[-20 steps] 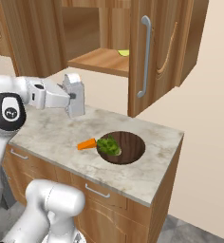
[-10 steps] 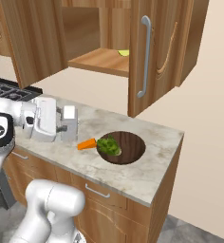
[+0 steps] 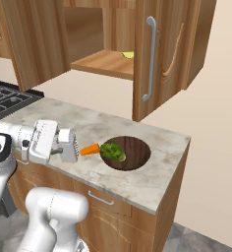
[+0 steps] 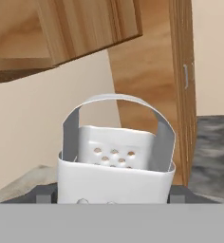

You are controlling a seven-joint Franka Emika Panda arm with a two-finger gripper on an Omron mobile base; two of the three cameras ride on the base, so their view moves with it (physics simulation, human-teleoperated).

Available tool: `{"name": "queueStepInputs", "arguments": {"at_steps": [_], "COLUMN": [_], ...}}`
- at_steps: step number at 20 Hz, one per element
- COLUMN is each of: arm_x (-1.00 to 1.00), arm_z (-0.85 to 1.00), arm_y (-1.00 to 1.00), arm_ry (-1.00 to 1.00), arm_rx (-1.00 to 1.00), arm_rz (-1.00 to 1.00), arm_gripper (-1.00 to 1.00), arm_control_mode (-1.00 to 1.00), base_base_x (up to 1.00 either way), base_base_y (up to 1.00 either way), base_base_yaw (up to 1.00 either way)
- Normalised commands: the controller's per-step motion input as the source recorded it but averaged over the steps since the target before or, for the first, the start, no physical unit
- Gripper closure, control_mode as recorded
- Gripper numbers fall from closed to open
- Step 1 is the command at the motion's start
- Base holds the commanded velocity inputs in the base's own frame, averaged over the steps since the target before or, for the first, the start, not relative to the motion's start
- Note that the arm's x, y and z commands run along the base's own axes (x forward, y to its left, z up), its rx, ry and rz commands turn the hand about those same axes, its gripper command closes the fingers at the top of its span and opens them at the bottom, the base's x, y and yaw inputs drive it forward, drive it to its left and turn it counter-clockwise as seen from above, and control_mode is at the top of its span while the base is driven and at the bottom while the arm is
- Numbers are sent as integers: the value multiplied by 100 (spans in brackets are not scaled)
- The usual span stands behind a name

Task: Pick the cheese from the fridge and the cheese grater from the cabinet and place them next to the salad bowl.

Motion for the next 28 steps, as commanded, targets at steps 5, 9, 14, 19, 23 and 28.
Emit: {"name": "queueStepInputs", "arguments": {"at_steps": [5,9,14,19,23,28], "arm_x": [18,19,24,13,8,18], "arm_z": [-46,-61,-59,-54,-22,0], "arm_y": [4,2,8,1,2,1], "arm_ry": [3,0,0,8,1,0], "arm_rx": [-2,-2,-5,-8,-4,0], "arm_rz": [0,0,0,2,3,2], "arm_gripper": [100,100,100,100,100,100], "arm_control_mode": [-100,-100,-100,-100,-100,-100], "base_base_x": [0,0,0,0,0,0], "base_base_y": [0,0,0,0,0,0], "base_base_yaw": [0,0,0,0,0,0]}}
